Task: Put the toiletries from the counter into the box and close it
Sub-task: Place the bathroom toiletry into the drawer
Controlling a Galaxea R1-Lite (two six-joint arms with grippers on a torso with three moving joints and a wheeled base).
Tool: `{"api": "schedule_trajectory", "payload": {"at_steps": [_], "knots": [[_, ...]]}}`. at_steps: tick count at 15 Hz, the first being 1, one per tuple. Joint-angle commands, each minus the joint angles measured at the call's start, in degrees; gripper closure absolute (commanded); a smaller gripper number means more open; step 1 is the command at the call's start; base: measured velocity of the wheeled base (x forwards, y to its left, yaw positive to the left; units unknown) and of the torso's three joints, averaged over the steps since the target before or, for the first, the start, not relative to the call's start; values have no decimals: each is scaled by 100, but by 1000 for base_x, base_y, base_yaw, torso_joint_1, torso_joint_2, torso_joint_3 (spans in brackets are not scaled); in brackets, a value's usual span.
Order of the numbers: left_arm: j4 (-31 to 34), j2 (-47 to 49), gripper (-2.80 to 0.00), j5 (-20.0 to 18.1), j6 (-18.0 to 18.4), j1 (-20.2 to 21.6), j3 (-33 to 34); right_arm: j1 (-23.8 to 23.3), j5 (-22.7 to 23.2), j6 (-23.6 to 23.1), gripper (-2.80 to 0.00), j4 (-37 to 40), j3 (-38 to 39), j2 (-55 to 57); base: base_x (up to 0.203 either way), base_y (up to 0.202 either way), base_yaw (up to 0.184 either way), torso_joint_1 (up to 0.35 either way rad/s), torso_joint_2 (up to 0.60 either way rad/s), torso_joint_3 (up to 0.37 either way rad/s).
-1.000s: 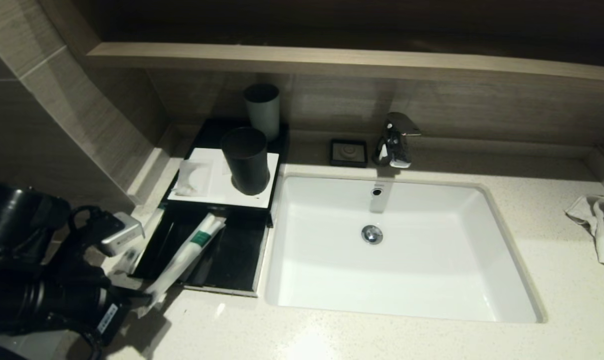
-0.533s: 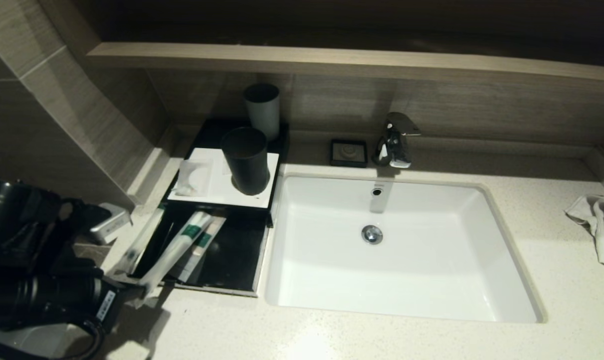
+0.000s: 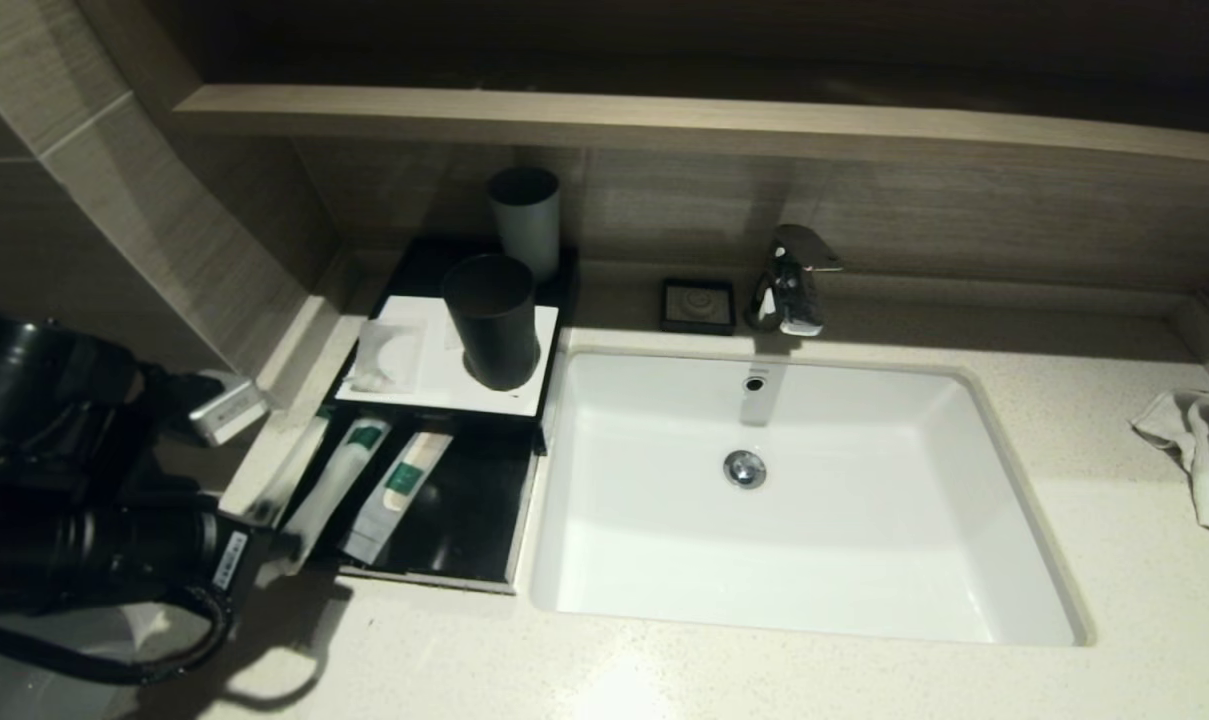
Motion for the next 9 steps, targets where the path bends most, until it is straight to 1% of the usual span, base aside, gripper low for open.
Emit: {"api": "schedule_trajectory", "payload": {"at_steps": [1,9], "knots": [[-104,202,0,25,-8,1,-80,0,-2,3,0,-2,0,0,0,0,0,0,0,0],[-694,801,0,35,-32,1,-162,0,-2,3,0,-2,0,0,0,0,0,0,0,0]]}}
